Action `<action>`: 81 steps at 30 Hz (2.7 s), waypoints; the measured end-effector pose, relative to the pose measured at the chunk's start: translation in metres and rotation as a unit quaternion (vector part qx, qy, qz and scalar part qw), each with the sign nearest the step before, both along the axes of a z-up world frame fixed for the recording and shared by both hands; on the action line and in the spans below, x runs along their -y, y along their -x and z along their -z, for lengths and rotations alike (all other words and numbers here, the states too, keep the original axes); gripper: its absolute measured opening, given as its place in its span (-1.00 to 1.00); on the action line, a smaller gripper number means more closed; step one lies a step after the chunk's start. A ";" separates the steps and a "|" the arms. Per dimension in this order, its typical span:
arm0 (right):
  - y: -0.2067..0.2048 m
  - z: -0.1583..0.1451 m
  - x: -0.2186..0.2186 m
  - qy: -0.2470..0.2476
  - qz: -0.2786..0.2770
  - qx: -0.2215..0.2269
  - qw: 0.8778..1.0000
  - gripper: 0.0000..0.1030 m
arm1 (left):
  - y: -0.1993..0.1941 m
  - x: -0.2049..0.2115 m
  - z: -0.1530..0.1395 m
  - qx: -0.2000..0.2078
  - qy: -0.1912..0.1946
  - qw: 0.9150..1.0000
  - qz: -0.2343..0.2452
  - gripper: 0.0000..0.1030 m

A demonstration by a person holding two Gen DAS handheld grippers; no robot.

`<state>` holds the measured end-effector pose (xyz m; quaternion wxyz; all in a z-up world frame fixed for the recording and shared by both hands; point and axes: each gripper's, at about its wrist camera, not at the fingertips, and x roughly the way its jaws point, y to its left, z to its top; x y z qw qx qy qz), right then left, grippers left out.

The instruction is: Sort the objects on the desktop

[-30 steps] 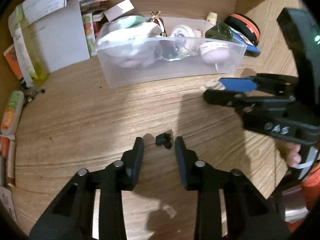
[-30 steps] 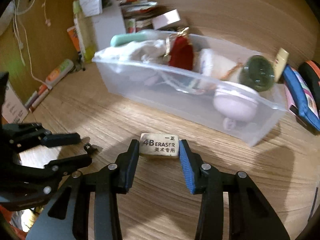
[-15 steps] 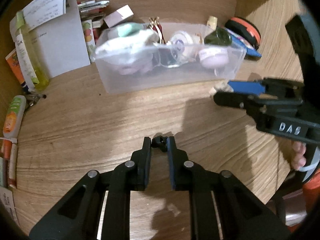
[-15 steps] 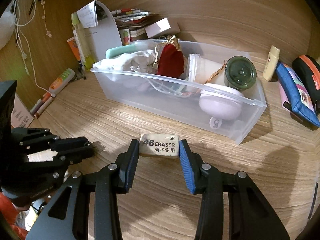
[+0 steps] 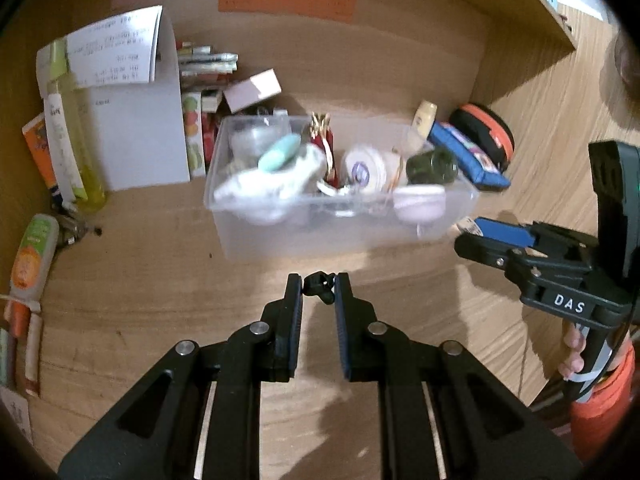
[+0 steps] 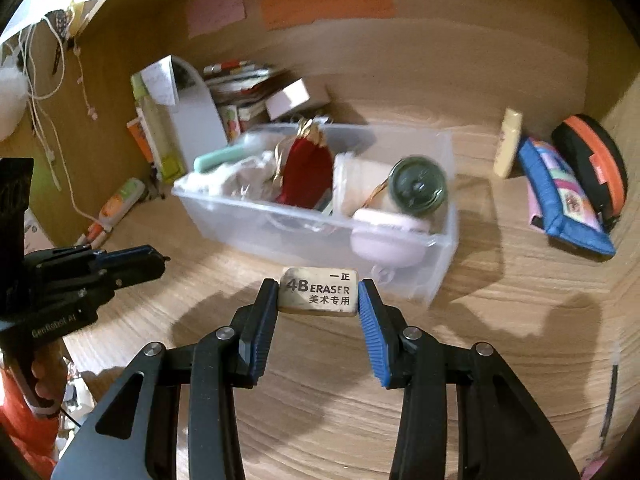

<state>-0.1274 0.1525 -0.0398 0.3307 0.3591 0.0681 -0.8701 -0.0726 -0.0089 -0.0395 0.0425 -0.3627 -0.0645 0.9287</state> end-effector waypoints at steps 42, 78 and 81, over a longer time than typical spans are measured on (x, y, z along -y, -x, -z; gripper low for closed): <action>0.073 -0.001 0.046 -0.011 -0.017 -0.015 1.000 -0.27 | 0.111 -0.015 -0.005 0.028 -0.018 0.998 0.061 -0.71; 0.009 -0.053 0.009 -0.007 0.040 -0.108 0.993 0.48 | 0.035 -0.003 -0.052 -0.058 0.032 0.998 -0.020 0.37; 0.002 -0.057 0.002 -0.002 0.049 -0.114 0.992 0.61 | 0.023 -0.002 -0.054 -0.063 0.049 0.996 -0.044 0.51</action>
